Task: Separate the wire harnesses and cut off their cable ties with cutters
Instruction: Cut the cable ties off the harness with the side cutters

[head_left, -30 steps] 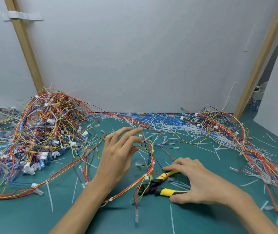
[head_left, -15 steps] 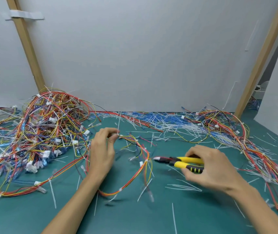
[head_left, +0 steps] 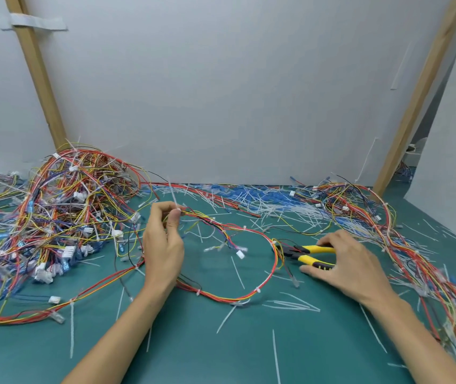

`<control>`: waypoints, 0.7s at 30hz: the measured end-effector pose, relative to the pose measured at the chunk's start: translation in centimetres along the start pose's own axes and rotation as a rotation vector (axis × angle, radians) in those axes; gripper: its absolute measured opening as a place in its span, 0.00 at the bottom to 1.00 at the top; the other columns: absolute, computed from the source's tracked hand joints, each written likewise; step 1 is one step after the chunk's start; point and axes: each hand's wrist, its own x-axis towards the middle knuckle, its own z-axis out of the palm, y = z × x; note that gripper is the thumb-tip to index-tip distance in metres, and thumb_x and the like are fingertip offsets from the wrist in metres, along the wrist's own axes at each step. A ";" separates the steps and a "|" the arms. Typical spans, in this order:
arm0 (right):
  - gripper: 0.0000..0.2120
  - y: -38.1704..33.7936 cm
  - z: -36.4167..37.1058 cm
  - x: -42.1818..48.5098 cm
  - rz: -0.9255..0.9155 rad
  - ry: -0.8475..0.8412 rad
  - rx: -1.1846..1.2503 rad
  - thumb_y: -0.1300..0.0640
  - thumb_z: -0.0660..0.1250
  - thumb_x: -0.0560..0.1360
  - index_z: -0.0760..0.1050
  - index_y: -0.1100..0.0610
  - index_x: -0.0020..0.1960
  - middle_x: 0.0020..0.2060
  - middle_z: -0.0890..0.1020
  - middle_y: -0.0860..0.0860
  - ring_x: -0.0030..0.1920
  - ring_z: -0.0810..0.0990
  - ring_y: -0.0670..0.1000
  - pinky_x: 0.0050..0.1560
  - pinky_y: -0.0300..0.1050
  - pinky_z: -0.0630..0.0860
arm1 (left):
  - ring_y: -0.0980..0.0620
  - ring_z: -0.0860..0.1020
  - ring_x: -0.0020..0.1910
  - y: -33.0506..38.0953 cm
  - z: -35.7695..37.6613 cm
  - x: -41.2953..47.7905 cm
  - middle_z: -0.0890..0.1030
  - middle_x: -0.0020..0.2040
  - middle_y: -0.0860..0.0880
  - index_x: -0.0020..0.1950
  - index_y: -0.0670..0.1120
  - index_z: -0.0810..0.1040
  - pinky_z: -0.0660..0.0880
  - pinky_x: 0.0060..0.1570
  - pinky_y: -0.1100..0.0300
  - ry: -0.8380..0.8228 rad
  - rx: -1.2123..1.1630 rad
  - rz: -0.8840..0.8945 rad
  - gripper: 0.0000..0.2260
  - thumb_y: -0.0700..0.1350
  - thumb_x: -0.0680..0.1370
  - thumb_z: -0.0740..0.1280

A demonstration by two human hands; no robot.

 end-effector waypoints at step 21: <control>0.19 -3.9 -0.6 -1.3 -0.030 0.229 0.427 0.36 0.70 0.68 0.72 0.42 0.53 0.45 0.79 0.38 0.44 0.78 0.40 0.44 0.39 0.73 | 0.55 0.81 0.59 1.3 2.1 -3.2 0.85 0.50 0.54 0.51 0.50 0.79 0.74 0.61 0.58 -0.535 -0.083 0.144 0.07 0.40 0.82 0.64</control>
